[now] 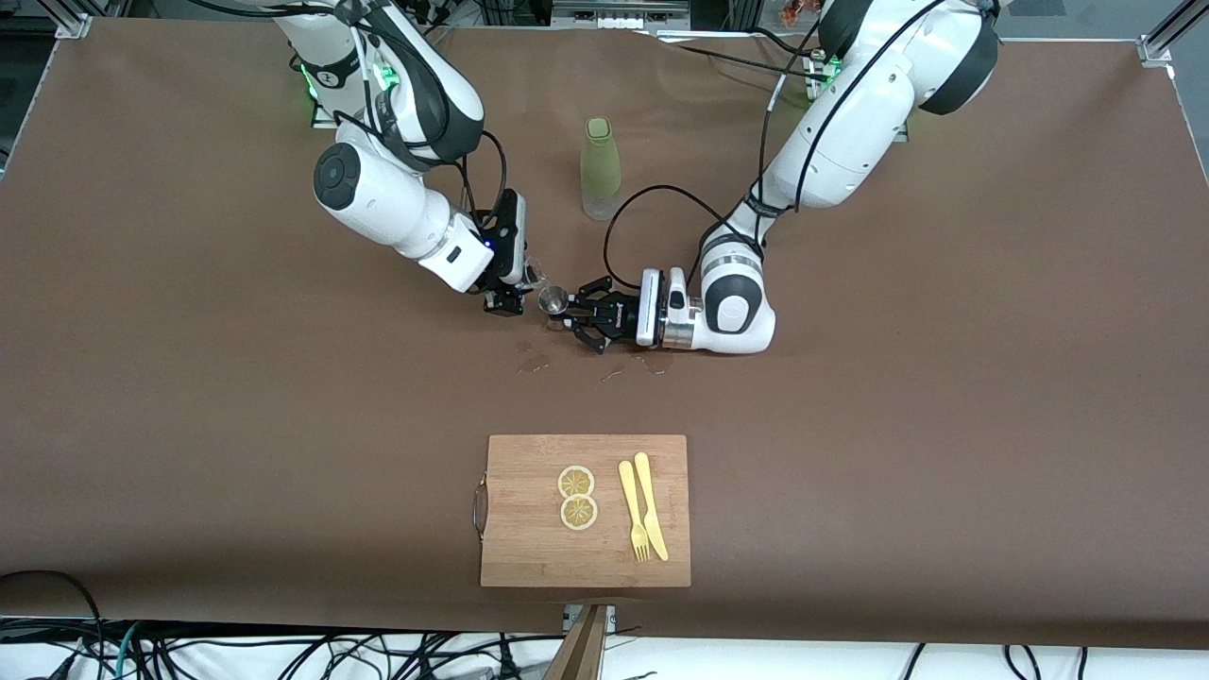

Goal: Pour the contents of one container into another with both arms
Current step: 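Tilt the glass cup with the right gripper, pouring into the jigger, then carry the glass cup back with the right gripper while the left gripper returns the jigger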

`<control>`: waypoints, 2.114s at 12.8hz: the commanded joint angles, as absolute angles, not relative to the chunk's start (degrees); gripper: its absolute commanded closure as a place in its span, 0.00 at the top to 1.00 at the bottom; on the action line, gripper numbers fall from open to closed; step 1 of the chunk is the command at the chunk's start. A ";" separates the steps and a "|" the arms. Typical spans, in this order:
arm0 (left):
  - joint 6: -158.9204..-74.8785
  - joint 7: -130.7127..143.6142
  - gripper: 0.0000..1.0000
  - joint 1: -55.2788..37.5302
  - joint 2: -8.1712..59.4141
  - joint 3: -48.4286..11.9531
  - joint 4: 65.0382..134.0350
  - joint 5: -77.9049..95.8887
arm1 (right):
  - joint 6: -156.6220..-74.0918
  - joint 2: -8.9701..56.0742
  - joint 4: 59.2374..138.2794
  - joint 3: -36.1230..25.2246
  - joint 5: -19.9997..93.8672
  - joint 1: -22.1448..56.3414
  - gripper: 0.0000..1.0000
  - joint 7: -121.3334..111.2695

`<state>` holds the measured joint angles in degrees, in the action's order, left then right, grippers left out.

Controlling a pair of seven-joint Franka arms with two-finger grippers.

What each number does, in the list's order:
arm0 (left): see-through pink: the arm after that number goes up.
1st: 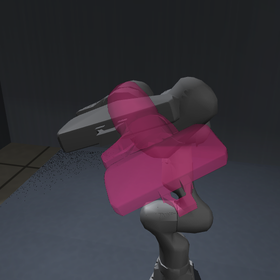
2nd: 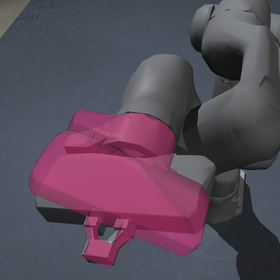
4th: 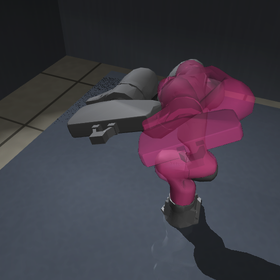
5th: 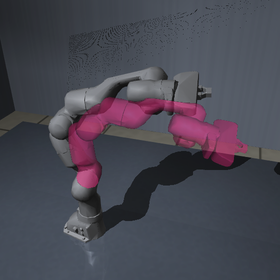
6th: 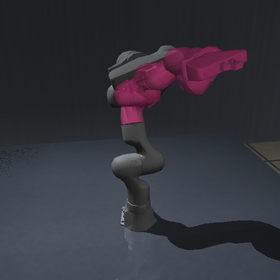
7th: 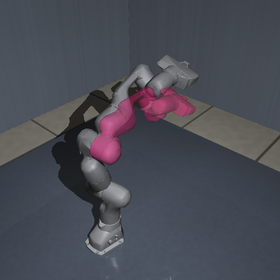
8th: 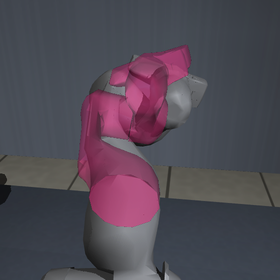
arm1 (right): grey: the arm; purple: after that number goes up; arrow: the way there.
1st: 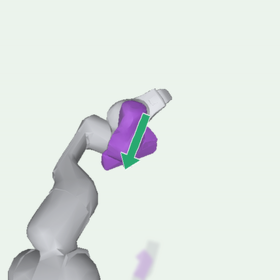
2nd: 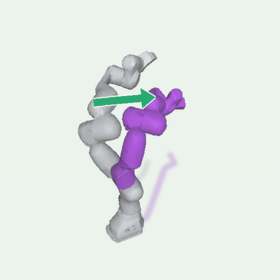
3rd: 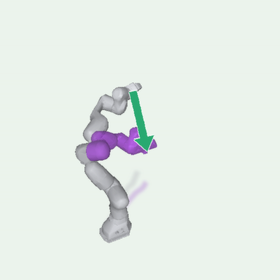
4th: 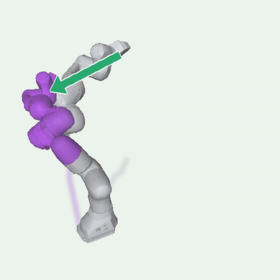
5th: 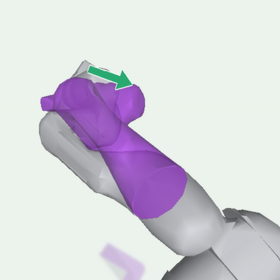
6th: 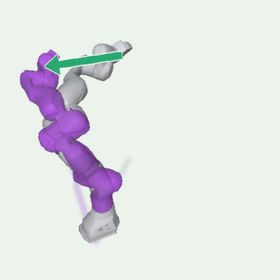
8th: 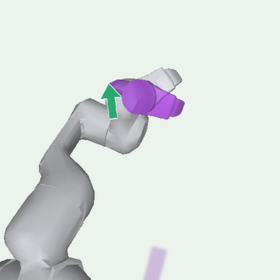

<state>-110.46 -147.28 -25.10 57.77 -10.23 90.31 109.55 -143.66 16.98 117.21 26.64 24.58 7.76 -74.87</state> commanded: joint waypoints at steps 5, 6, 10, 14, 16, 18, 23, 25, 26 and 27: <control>-111.62 -149.59 0.00 -25.84 58.89 -10.20 88.51 112.15 | -144.40 17.75 116.10 26.98 18.02 8.17 0.09 -66.27; -111.62 -149.59 0.00 -25.84 58.89 -10.20 88.42 112.15 | -144.40 18.01 116.02 26.98 18.02 8.35 0.09 -66.27; -111.62 -149.59 0.00 -25.84 58.89 -10.20 88.51 112.15 | -144.40 18.54 115.93 26.98 10.84 8.70 0.08 -59.79; -111.62 -149.59 0.00 -25.84 58.89 -10.11 88.51 112.06 | -144.40 18.72 115.84 26.98 9.67 8.70 0.09 -58.18; -111.62 -149.68 0.00 -25.75 58.89 -10.11 88.51 112.06 | -144.40 18.63 115.84 26.98 10.54 8.70 0.09 -58.18; -111.45 -149.76 0.00 -25.75 58.89 -10.02 88.51 111.89 | -144.67 18.55 116.10 26.98 11.42 8.35 0.09 -58.27; -111.36 -149.76 0.00 -25.58 58.71 -9.93 88.51 111.62 | -145.98 18.19 116.54 27.25 16.95 7.82 0.09 -59.06; -111.18 -149.77 0.00 -25.40 58.54 -9.93 88.51 111.45 | -146.34 18.02 116.54 27.33 17.75 7.74 0.09 -59.15; -111.18 -149.77 0.00 -25.40 58.36 -9.93 88.59 111.36 | -146.34 17.67 116.54 27.42 18.54 7.65 0.09 -59.15; -111.09 -150.11 0.00 -25.05 58.19 -9.76 88.59 111.27 | -146.34 17.14 116.54 27.60 19.24 7.30 0.09 -59.59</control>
